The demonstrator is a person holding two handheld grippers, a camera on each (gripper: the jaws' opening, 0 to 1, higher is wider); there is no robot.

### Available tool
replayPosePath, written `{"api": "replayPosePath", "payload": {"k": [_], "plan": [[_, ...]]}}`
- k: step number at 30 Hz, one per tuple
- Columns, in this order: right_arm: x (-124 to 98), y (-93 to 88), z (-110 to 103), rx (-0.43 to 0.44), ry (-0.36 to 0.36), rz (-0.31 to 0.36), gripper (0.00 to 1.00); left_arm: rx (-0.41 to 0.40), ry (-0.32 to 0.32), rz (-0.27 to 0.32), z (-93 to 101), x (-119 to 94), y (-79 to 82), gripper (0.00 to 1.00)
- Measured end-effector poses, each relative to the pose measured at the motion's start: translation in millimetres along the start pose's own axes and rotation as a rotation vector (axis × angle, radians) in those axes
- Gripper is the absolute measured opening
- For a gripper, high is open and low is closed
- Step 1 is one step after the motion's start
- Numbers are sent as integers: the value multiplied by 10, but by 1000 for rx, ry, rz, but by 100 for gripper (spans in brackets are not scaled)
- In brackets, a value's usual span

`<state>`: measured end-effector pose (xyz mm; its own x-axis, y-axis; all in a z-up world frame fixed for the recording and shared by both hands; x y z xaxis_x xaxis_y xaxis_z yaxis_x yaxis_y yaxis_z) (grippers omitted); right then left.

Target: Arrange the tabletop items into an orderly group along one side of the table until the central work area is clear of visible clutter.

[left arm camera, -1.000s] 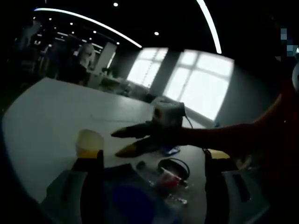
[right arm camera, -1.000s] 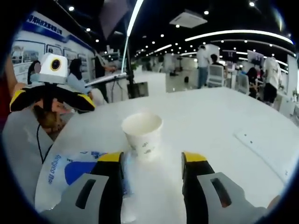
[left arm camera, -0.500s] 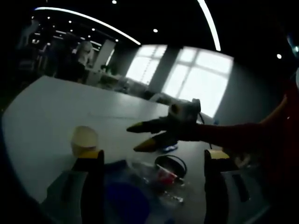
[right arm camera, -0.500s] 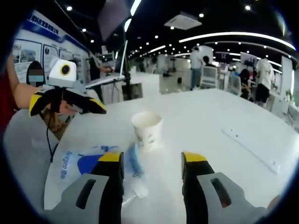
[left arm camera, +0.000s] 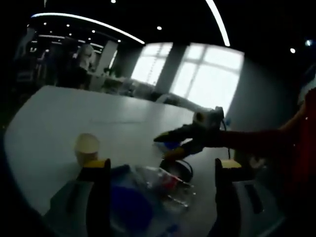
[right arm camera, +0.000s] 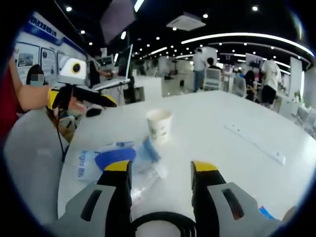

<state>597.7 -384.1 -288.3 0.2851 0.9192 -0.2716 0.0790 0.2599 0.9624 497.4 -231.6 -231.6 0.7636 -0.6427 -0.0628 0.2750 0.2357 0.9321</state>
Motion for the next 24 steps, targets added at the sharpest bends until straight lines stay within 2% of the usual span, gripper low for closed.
{"api": "replayPosePath", "payload": {"k": [4, 11, 18, 24], "plan": [[-166, -7, -58, 0, -20, 3, 47, 39, -4, -28, 87, -84, -21, 83], [-360, -44, -197, -2, -37, -11, 46, 52, -2, -55, 209, -232, -108, 83], [-423, -22, -314, -9, -43, -10, 46, 49, 7, -68, 260, -326, -190, 82], [-467, -17, -368, -7, -54, -2, 46, 49, 7, -82, 362, -284, -211, 82]]}}
Point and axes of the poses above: the point that each gripper's makers call its tool centre point, and the gripper's own axes: x roughly forward along the fingers, z roughly to its right, y roughly out of its top, the point moved 4 cm from there along -x, roughly backward along the fingers, and after that the axes turned 9 degrees about z, right-handed, at the moved point
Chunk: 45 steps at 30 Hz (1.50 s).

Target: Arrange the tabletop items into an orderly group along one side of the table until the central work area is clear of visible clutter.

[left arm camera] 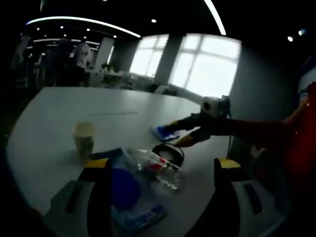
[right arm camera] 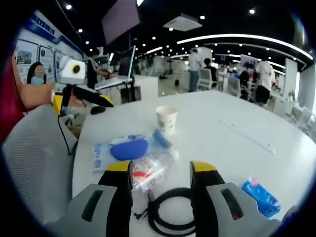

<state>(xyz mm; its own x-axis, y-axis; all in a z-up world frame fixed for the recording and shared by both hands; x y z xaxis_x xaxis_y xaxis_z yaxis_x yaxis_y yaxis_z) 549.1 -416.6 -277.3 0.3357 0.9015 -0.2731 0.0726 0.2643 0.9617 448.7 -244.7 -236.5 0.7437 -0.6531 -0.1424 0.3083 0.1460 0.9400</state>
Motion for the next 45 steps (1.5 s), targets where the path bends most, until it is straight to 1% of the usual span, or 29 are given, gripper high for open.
{"api": "replayPosePath", "payload": {"k": [6, 9, 13, 15, 18, 22, 24, 26, 27, 29, 30, 35, 36, 37, 38, 39, 41, 42, 45], "plan": [[-49, 15, -40, -5, -4, 0, 45, 0, -9, -25, 116, 121, -28, 81], [-77, 26, -59, -8, -6, 3, 45, -15, 0, -39, 160, 212, -46, 80], [-125, -6, -56, -9, -10, -1, 45, -32, -1, -47, 250, 346, -40, 79], [-155, -15, -49, -5, -15, 4, 45, -25, -4, -63, 309, 425, -45, 78], [-197, -37, -42, -1, -20, 7, 45, -12, 0, -103, 363, 549, -84, 78], [-260, -59, -29, 0, -23, 9, 45, -20, 12, -125, 412, 698, -121, 77], [-296, -68, -11, 0, -27, 12, 45, -30, 39, -151, 405, 770, -166, 76], [-325, -70, 0, 3, -29, 17, 45, -24, 48, -163, 406, 828, -201, 75], [-345, -76, 7, 5, -32, 21, 45, -28, 66, -193, 398, 874, -253, 74], [-365, -92, 16, 9, -34, 27, 44, -25, 91, -220, 379, 912, -303, 74], [-376, -105, 16, 12, -34, 31, 44, -19, 99, -224, 361, 959, -326, 73], [-425, -167, 11, 22, -36, 38, 44, -18, 158, -262, 290, 1062, -403, 72], [-436, -179, 13, 23, -36, 39, 44, -19, 189, -286, 245, 1075, -434, 72], [-450, -191, 17, 27, -37, 39, 44, -22, 203, -301, 228, 1082, -453, 71], [-458, -200, 20, 27, -37, 39, 44, -22, 202, -297, 226, 1103, -453, 70], [-467, -209, 27, 29, -37, 40, 44, -27, 223, -309, 200, 1121, -472, 70], [-474, -214, 33, 31, -36, 42, 44, -36, 239, -329, 176, 1146, -506, 68], [-483, -216, 40, 31, -37, 44, 44, -52, 260, -358, 154, 1151, -540, 65], [-494, -215, 56, 34, -37, 53, 44, -73, 282, -370, 119, 1217, -547, 62]]}}
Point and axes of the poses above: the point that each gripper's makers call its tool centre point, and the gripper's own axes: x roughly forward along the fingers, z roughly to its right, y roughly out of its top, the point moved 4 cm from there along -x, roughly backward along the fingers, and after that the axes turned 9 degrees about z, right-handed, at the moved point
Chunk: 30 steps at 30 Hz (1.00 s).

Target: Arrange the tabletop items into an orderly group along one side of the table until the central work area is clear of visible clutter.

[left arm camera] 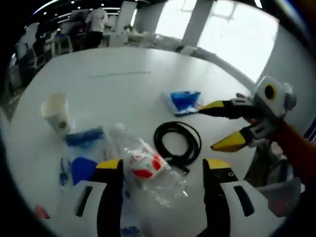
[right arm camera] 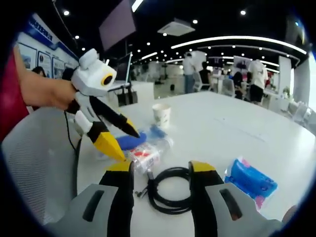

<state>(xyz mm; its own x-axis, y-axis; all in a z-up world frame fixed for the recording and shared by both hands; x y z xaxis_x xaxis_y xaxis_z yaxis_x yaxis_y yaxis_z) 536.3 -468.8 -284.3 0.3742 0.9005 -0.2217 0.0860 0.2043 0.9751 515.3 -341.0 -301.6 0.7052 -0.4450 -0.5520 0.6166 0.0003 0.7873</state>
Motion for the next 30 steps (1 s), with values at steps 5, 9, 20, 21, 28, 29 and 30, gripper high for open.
{"api": "replayPosePath", "payload": {"k": [5, 9, 20, 21, 28, 29, 30], "plan": [[-20, -22, 13, 4, 4, 3, 44, -9, 54, -70, -50, 60, -11, 54], [-34, -46, 31, 8, 6, 3, 43, -54, 80, -118, -53, 122, -19, 48], [-80, -124, 70, 23, 7, 6, 43, -58, 153, -185, -115, 226, -47, 48], [-82, -125, 68, 24, 8, 7, 43, -59, 155, -187, -121, 233, -53, 48], [-90, -131, 81, 23, 13, 7, 42, -60, 190, -219, -168, 331, -66, 48], [-90, -133, 80, 24, 16, 7, 43, -53, 192, -223, -169, 336, -73, 47], [-90, -136, 78, 24, 19, 7, 43, -56, 195, -223, -177, 343, -75, 48]]}}
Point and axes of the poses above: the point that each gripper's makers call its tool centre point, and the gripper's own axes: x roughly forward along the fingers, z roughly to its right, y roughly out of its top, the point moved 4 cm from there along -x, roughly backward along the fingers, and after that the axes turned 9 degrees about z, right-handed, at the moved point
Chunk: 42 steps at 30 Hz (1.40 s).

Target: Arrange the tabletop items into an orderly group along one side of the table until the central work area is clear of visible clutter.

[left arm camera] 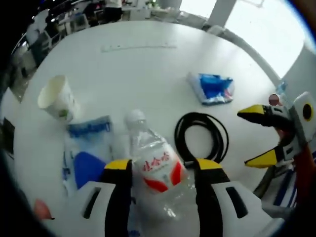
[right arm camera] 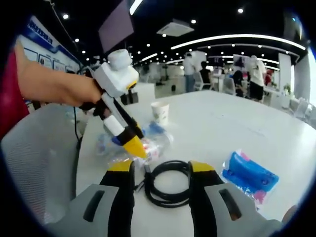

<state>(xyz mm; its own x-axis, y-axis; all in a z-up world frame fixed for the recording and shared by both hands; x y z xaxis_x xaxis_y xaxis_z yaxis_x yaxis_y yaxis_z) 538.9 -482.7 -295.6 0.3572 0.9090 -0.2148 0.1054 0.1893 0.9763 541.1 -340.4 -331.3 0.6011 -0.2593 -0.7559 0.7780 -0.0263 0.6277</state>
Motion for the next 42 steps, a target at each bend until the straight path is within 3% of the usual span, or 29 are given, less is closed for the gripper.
{"api": "replayPosePath", "payload": {"k": [4, 10, 20, 33, 38, 42], "plan": [[-11, -47, -37, -13, 25, -20, 44, 12, 7, -17, -13, 56, -36, 47], [-45, -219, -99, -61, 88, -101, 46, 26, 6, -32, -39, 102, -49, 47], [-91, -306, -187, -45, 171, -144, 46, 93, -41, -85, -58, 155, 12, 48], [-58, -407, -249, -29, 218, -175, 47, 54, 3, -59, -62, 282, 7, 49], [-56, -405, -269, -12, 236, -158, 56, 59, 2, -61, -61, 317, 9, 50], [-46, -420, -293, -15, 243, -154, 69, 56, -1, -65, -65, 326, 7, 49]]}}
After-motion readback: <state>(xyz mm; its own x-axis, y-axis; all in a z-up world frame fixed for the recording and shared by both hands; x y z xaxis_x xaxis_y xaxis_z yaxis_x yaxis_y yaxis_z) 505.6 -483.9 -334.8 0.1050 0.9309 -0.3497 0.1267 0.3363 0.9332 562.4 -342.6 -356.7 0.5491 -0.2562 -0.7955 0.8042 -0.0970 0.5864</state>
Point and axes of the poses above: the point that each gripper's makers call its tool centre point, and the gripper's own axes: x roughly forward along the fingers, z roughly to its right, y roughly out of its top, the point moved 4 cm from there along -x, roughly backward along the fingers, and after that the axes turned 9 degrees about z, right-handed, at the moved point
